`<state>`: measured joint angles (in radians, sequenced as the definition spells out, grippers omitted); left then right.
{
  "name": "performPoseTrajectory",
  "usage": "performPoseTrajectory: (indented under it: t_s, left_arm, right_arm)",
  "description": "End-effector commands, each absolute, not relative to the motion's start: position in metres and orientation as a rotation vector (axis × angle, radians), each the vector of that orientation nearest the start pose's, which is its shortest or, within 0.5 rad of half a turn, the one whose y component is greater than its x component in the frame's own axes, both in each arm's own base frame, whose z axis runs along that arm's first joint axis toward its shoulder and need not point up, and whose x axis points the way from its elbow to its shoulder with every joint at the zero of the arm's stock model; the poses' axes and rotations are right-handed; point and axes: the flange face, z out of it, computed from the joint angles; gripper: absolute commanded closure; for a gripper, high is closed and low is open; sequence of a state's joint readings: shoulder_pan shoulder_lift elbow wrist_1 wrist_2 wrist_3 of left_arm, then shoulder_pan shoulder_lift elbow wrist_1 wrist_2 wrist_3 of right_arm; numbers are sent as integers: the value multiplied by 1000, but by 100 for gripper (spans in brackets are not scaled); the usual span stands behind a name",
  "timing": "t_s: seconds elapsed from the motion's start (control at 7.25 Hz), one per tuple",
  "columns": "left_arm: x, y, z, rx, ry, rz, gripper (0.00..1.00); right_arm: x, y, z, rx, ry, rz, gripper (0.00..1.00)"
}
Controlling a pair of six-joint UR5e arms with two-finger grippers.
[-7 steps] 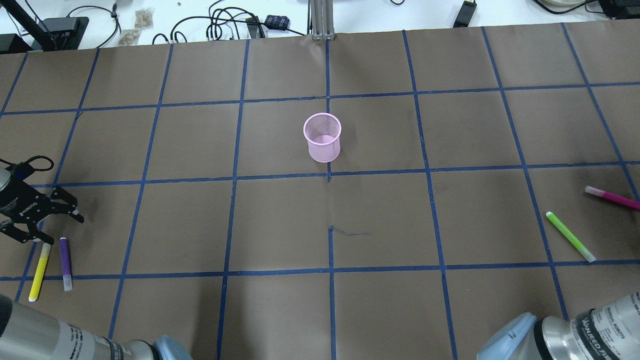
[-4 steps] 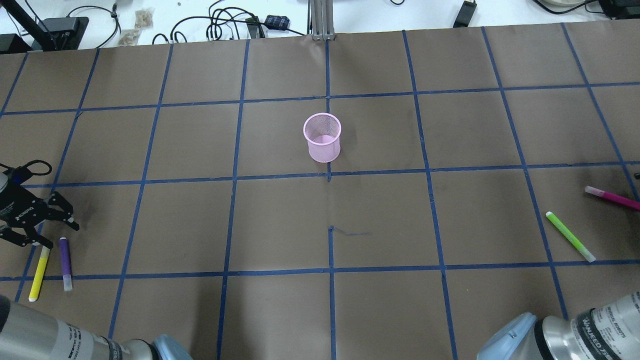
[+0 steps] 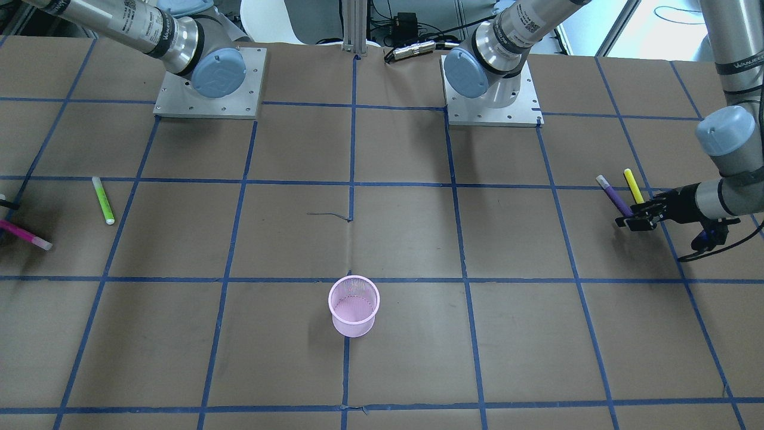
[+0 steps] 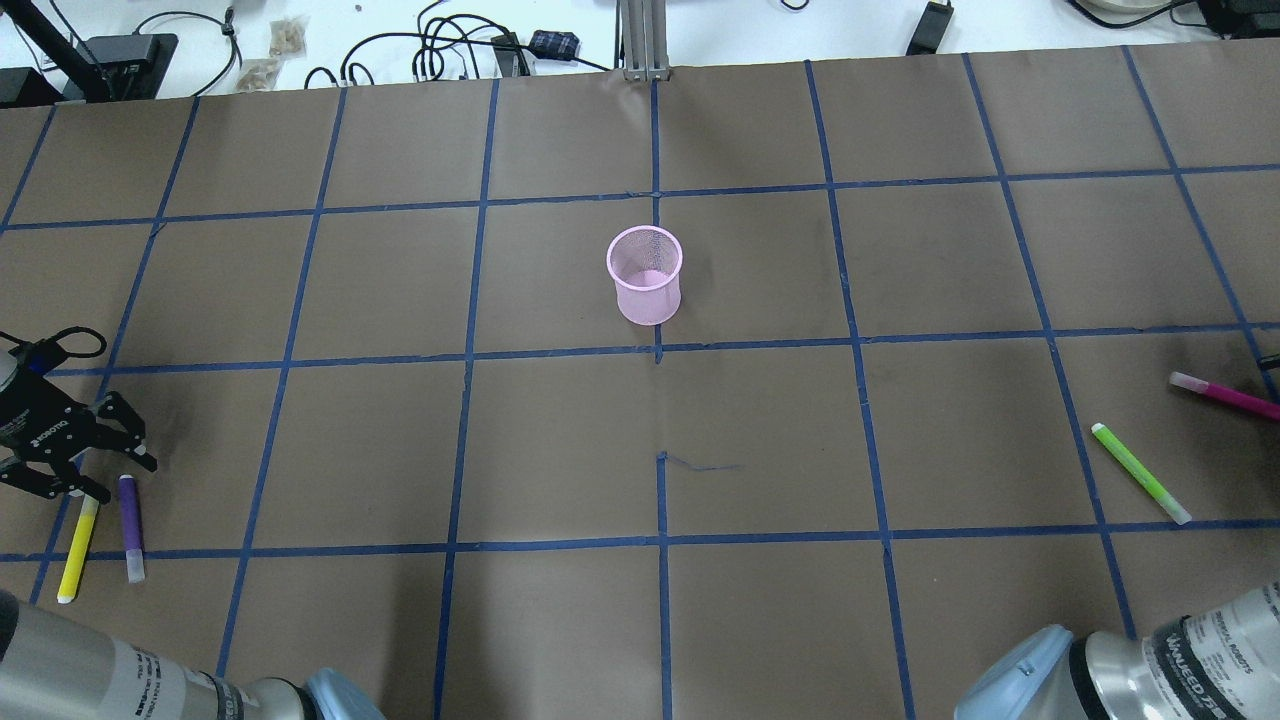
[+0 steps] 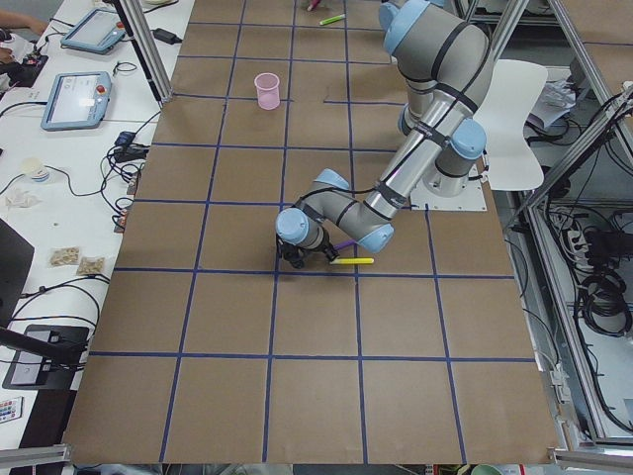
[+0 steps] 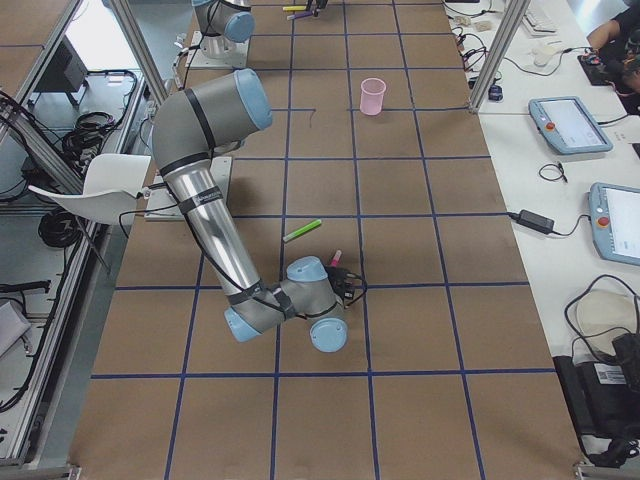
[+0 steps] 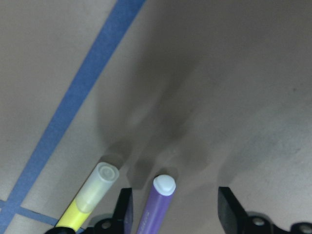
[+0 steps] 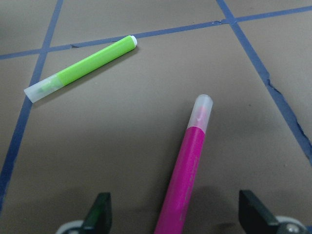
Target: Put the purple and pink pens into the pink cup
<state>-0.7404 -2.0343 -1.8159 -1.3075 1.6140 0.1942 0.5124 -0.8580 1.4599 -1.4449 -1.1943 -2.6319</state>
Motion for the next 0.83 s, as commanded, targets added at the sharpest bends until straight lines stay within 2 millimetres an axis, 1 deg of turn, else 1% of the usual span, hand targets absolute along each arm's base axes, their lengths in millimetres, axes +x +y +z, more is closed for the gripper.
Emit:
performPoseTrajectory:
  t_s: [0.0, 0.14, 0.28, 0.41, 0.55, 0.69]
  left_arm:
    - [309, -456, 154, -987, 3102, 674, 45]
    - [310, -457, 154, -986, 3100, 673, 48]
    - [310, -457, 154, -981, 3103, 675, 52]
    - [310, -457, 154, -977, 3105, 674, 66]
    - [311, -457, 154, -978, 3102, 673, 77]
    - [310, -457, 153, -978, 3103, 678, 83]
  right_arm:
    - [-453, -450, 128, -1615, 1860, -705, 43]
    - [-453, -450, 127, -1624, 1852, -709, 54]
    - [-453, -450, 127, -1632, 1847, -713, 63]
    - [-453, -450, 126, -1632, 1845, -715, 64]
    - [-453, -450, 127, -1632, 1847, -713, 67]
    - [-453, -450, 127, -1632, 1846, -711, 75]
